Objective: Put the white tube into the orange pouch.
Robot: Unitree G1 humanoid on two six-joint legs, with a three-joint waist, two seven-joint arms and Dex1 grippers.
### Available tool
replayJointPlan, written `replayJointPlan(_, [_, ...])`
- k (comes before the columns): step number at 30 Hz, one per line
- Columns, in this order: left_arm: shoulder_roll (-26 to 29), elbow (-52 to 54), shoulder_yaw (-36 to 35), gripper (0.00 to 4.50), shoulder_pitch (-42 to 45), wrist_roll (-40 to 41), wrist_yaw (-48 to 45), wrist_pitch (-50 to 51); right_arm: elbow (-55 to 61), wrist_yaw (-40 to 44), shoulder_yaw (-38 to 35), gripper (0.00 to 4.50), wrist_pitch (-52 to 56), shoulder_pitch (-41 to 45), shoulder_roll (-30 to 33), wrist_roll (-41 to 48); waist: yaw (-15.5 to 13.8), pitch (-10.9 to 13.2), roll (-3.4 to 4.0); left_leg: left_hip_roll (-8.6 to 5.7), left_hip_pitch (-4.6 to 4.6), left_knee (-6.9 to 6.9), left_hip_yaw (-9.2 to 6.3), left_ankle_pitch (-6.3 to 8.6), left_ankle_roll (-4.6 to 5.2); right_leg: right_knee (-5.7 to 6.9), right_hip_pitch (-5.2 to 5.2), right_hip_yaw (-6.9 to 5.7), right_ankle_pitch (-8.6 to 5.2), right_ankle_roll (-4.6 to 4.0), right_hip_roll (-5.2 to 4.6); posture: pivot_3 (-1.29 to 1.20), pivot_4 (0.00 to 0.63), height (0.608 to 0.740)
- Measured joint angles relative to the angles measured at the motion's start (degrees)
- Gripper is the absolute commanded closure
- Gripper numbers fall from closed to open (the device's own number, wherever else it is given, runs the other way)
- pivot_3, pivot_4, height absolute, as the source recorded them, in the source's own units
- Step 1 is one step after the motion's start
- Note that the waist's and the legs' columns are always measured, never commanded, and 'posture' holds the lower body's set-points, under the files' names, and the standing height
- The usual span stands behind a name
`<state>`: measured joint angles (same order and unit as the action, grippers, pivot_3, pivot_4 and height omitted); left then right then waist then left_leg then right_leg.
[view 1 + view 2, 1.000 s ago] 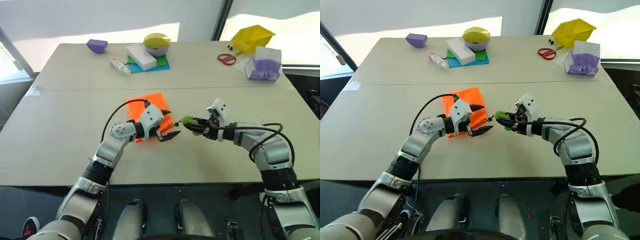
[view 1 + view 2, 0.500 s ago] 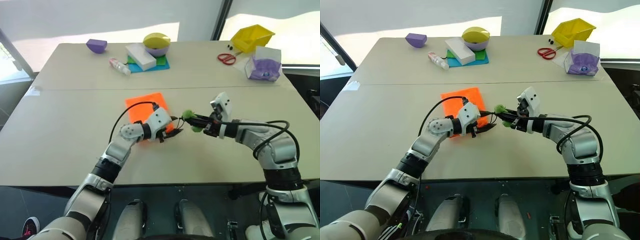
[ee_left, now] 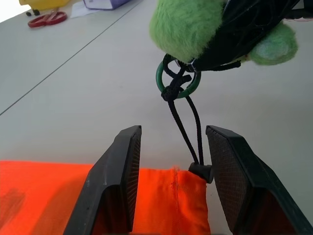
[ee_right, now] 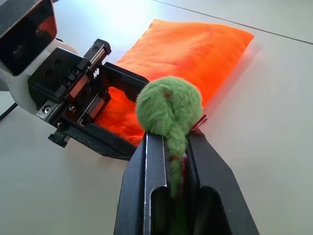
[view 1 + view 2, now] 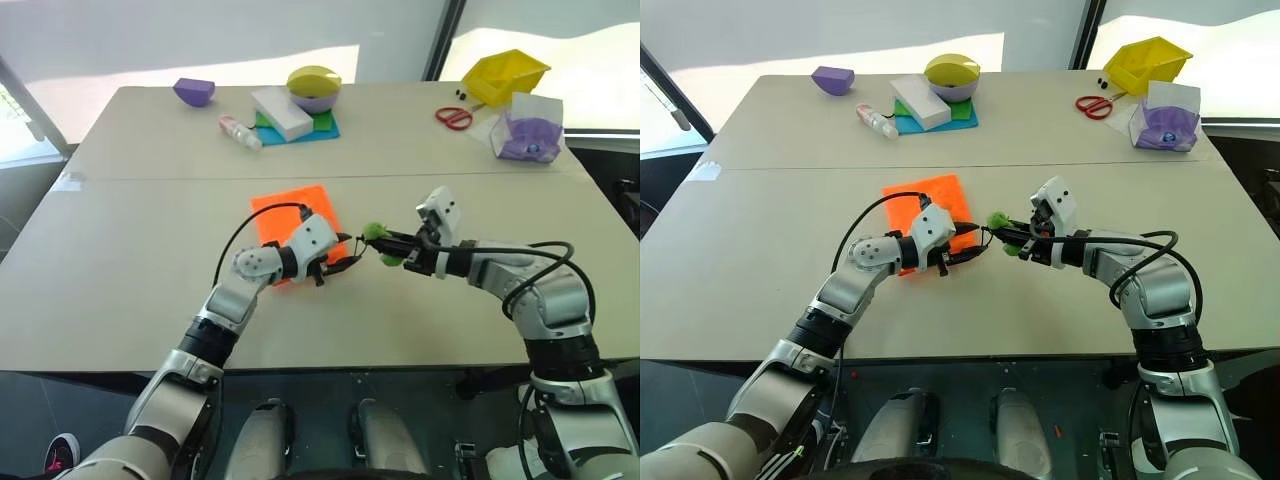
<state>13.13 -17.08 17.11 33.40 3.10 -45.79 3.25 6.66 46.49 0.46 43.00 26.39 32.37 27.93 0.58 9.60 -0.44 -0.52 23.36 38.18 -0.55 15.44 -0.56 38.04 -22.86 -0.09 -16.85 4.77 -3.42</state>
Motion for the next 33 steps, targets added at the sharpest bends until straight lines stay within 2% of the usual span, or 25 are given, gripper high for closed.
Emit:
replayJointPlan(15, [0.1,0.4,-0.1,2.25,0.0,0.0,-0.1,0.0,-0.2,0.3,0.4,4.50,-1.3,0.0,-0.1,-0.5,0.0,0.0,0.00,0.00,0.00,0.00,0.00,0.00,0.00,0.00,0.00,0.00,0.00,0.00,0.00,0.00,0.150,0.740])
replayJointPlan(18, [0.1,0.4,-0.2,2.33,-0.1,0.0,0.0,0.0,-0.2,1.1,0.6,3.23,-1.2,0.0,-0.1,-0.1,0.0,0.0,0.00,0.00,0.00,0.00,0.00,0.00,0.00,0.00,0.00,0.00,0.00,0.00,0.00,0.00,0.150,0.740])
replayJointPlan(23, [0.1,0.8,-0.5,2.33,-0.2,0.0,0.0,0.0,-0.2,1.4,1.1,0.70,-1.5,-0.1,0.0,-0.4,0.0,0.0,0.00,0.00,0.00,0.00,0.00,0.00,0.00,0.00,0.00,0.00,0.00,0.00,0.00,0.00,0.150,0.740])
replayJointPlan(33, [0.3,2.2,-0.7,2.33,-1.2,0.1,-0.3,0.2,-0.2,2.1,1.5,0.70,-3.8,-1.4,0.5,-2.8,0.0,0.0,0.00,0.00,0.00,0.00,0.00,0.00,0.00,-0.01,0.00,0.00,0.00,0.00,0.00,0.00,0.150,0.740])
